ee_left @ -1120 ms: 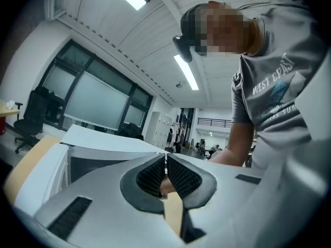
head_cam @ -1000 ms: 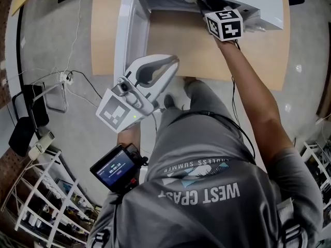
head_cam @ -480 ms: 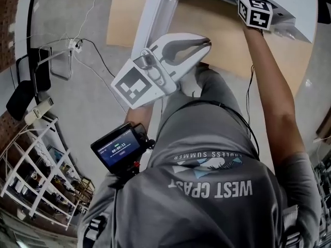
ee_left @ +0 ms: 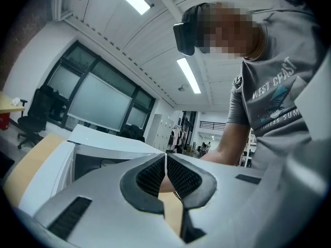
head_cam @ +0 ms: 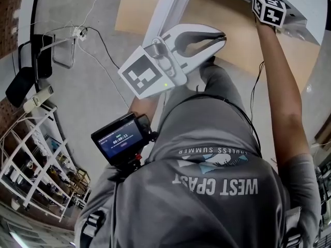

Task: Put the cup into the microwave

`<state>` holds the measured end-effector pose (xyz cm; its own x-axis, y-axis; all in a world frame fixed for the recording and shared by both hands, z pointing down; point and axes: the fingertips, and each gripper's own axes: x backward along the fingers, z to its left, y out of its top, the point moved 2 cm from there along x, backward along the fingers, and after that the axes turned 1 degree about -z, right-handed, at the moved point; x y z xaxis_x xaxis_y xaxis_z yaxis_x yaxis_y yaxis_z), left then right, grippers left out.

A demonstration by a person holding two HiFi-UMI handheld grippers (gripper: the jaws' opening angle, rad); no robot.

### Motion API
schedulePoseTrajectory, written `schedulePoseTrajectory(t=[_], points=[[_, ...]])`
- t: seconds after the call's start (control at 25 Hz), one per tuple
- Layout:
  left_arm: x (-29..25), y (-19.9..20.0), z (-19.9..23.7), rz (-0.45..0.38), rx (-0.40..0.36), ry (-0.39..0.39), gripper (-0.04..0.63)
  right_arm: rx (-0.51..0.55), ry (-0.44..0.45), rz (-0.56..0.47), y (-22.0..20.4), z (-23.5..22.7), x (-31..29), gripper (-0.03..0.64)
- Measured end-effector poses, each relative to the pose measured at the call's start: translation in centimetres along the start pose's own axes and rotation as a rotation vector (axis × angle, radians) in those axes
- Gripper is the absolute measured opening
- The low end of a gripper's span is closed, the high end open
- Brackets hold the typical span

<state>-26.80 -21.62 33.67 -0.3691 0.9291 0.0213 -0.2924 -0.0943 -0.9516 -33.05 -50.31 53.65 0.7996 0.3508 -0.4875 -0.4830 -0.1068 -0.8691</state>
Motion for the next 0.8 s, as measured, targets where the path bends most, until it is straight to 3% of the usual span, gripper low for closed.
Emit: schedulePoseTrajectory(t=[0.28, 0.6, 0.68, 0.8], points=[[0.5, -0.1, -0.8, -0.014, -0.018, -0.019, 0.023, -0.018, -0.043, 0.009, -1.9, 0.6, 1.8, 0.164], [0.9, -0.3, -2.5, -0.036, -0.055, -0.070, 0.023, -0.067, -0.089, -0.079, -2.2, 1.6, 8.1, 0.159], [1.0, -0.4, -2.9, -0.039, -0.074, -0.085, 0.023, -0.077, -0.067, -0.111, -2.1, 2.2, 9.9, 0.023], [1.6, -1.2, -3.7, -0.038, -0.105, -0.111, 0.023, -0.117, -0.029, -0.164, -2.2, 3.6, 12.6, 0.018]])
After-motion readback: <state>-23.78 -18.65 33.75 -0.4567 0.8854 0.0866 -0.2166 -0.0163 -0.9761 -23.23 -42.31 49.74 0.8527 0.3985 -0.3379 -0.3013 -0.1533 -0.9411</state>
